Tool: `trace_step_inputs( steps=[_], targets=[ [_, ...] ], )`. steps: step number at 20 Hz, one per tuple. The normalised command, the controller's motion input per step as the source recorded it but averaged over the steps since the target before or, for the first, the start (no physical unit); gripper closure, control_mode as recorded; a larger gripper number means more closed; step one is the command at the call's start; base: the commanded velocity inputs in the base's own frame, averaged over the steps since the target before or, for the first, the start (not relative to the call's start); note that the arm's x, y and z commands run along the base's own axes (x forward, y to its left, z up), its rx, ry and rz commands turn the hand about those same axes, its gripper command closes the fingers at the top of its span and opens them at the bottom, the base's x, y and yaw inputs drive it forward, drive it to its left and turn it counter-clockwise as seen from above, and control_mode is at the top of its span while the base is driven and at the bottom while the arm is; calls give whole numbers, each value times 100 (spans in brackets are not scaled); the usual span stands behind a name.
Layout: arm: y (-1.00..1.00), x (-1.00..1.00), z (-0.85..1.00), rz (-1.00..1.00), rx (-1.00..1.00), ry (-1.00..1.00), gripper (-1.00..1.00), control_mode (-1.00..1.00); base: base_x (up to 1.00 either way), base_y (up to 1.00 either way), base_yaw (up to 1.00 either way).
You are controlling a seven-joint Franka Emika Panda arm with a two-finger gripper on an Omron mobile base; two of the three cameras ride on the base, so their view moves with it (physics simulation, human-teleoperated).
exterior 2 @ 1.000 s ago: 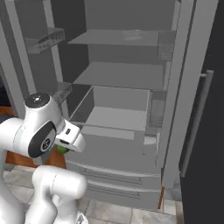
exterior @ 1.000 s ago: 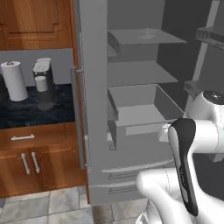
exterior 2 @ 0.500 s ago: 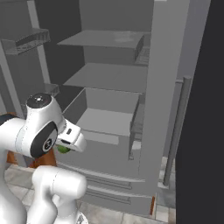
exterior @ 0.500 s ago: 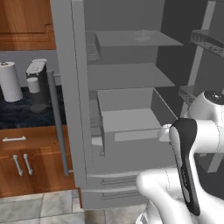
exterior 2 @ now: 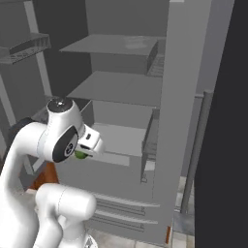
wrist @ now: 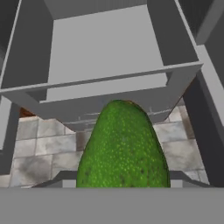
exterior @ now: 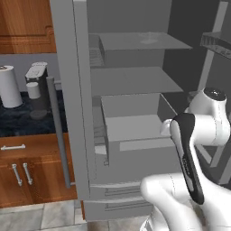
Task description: Place the avocado and squash inside the fridge drawer. Close the drawer after placing the vegetables.
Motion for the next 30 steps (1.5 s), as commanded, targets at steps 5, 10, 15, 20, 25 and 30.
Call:
trace_step_inputs(
  steps=[5, 10, 15, 20, 25, 30],
  targets=[
    [-7, 100, 2, 0, 1, 0, 100, -100, 0, 0, 0],
    [12, 100, 0, 0, 0, 9, 100, -100, 0, 0, 0],
    [1, 97, -9, 0, 0, 10, 100, -100, 0, 0, 0],
    [1, 92, -54, 2, 0, 16, 100, -100, 0, 0, 0],
    [0, 73, -57, 3, 0, 2, 100, -100, 0, 0, 0],
    [10, 18, -51, 5, 0, -1, 100, -100, 0, 0, 0]
  ],
)
